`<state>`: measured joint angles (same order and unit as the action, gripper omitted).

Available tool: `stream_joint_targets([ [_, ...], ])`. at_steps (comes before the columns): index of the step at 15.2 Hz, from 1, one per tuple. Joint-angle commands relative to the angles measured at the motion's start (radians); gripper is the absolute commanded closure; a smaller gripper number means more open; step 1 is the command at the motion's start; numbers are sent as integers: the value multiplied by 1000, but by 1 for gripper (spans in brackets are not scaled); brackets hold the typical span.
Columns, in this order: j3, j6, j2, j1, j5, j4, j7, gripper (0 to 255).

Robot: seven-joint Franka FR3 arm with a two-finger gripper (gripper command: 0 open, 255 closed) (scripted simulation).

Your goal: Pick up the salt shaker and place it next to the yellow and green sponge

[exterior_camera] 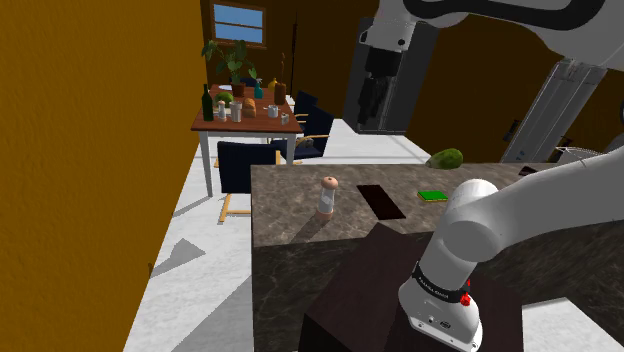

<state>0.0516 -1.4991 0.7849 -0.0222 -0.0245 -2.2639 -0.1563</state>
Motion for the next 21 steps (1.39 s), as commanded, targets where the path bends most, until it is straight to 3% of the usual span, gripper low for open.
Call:
stream_joint_targets([
  [1,0,0,0,0,0,0,0,0],
  [11,125,-366,-54,45,51,-255,-106,0],
  [21,280,-771,-297,55,43,-366,-246,0],
])
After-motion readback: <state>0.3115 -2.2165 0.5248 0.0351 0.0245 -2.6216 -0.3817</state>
